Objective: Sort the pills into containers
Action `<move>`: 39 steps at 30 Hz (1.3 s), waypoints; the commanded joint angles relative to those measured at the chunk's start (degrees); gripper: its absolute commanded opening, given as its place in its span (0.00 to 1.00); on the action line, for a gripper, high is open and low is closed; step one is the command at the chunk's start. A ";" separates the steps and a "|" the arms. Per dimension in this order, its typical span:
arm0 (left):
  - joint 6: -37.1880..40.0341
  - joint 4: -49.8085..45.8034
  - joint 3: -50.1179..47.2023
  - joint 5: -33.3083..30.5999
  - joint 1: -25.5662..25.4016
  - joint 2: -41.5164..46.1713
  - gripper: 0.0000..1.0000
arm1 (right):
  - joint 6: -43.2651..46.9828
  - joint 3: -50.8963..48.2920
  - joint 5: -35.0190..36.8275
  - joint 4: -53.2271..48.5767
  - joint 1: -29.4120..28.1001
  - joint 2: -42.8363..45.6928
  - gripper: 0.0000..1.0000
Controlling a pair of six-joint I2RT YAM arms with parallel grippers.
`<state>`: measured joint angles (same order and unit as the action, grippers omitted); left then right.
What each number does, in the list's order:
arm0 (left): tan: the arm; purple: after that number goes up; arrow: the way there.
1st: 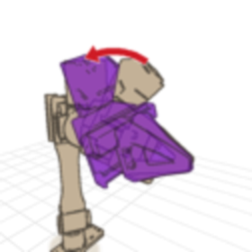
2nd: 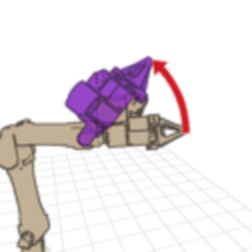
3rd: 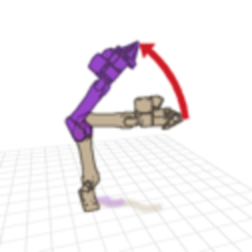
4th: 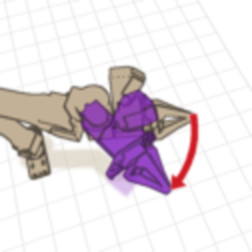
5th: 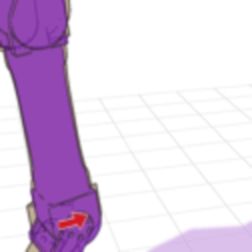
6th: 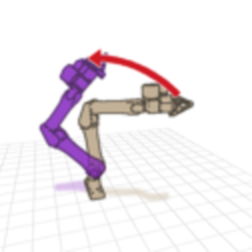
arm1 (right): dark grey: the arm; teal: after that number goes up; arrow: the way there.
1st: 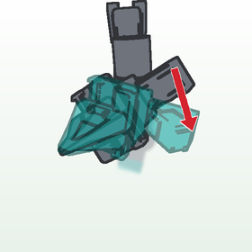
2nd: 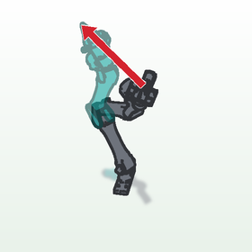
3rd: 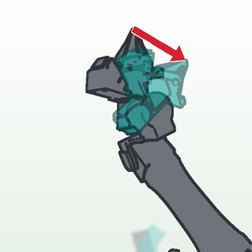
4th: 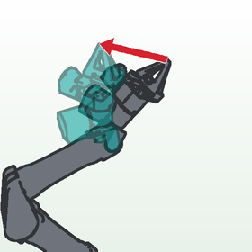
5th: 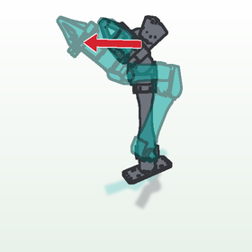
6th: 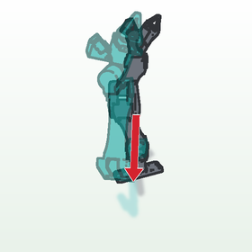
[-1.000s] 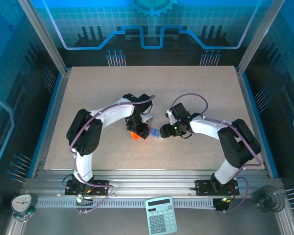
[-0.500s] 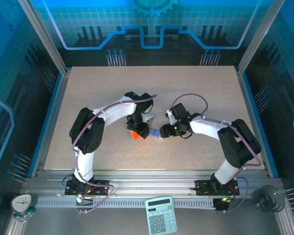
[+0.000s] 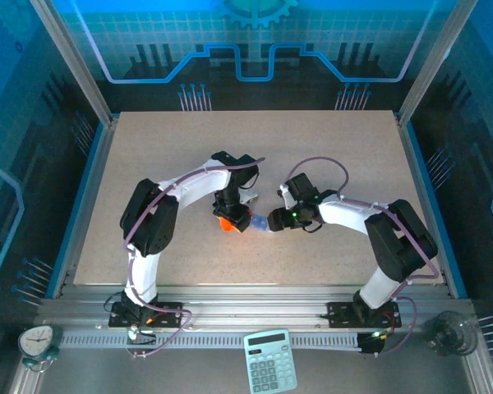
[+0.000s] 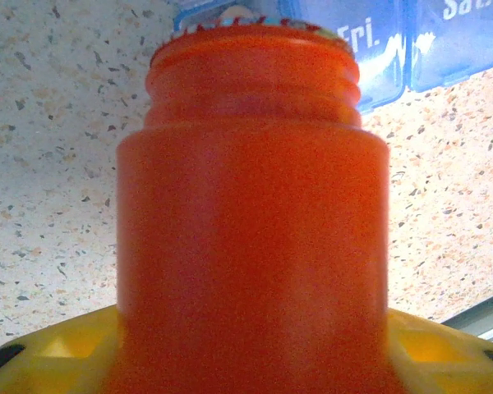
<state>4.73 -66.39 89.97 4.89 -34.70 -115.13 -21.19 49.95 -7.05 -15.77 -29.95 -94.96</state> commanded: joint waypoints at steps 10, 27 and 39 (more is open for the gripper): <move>-0.29 1.53 -2.90 -1.21 -0.36 0.57 0.11 | -0.19 -1.70 0.72 -1.90 -0.99 -1.11 0.70; -2.92 14.13 -13.88 -0.78 -0.16 8.71 0.07 | -0.41 -1.32 0.98 -2.16 -1.06 -1.70 0.70; -5.47 27.24 -24.43 0.57 -0.11 15.84 0.05 | -0.58 -1.35 0.90 -2.25 -1.07 -1.55 0.70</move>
<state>1.13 -43.09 67.79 4.95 -34.79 -101.78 -21.58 49.82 -7.51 -15.33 -30.00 -95.07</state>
